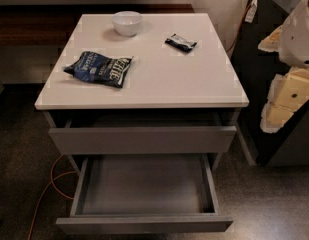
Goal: Place rxbar blueberry into middle drawer
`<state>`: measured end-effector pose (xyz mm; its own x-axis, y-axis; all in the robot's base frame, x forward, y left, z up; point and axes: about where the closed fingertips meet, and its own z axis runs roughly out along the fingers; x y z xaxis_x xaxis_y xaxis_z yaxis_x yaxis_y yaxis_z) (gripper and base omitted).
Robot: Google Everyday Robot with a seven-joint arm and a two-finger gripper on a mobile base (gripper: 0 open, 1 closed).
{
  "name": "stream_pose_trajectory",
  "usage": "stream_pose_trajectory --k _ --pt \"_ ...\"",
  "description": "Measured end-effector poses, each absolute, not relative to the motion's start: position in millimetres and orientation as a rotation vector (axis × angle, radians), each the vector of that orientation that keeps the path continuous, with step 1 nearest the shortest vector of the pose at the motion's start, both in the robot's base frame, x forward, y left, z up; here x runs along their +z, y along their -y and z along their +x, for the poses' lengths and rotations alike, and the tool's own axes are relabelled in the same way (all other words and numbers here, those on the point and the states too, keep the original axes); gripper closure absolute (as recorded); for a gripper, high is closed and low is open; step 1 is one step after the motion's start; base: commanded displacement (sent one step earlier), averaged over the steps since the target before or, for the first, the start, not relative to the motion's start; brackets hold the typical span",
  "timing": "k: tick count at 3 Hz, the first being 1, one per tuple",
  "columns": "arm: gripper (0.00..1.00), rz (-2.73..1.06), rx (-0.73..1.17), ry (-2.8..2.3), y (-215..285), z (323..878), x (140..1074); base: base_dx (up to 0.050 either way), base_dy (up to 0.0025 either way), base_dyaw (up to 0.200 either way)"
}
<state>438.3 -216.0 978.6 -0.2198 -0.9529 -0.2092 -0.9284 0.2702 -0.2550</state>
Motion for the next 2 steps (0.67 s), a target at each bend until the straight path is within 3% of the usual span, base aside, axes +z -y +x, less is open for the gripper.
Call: stream_pose_trajectory --k 2 --pt "0.0 -1.72 -0.107 -2.225 216.0 438.4 978.7 0.05 -0.00001 0.0"
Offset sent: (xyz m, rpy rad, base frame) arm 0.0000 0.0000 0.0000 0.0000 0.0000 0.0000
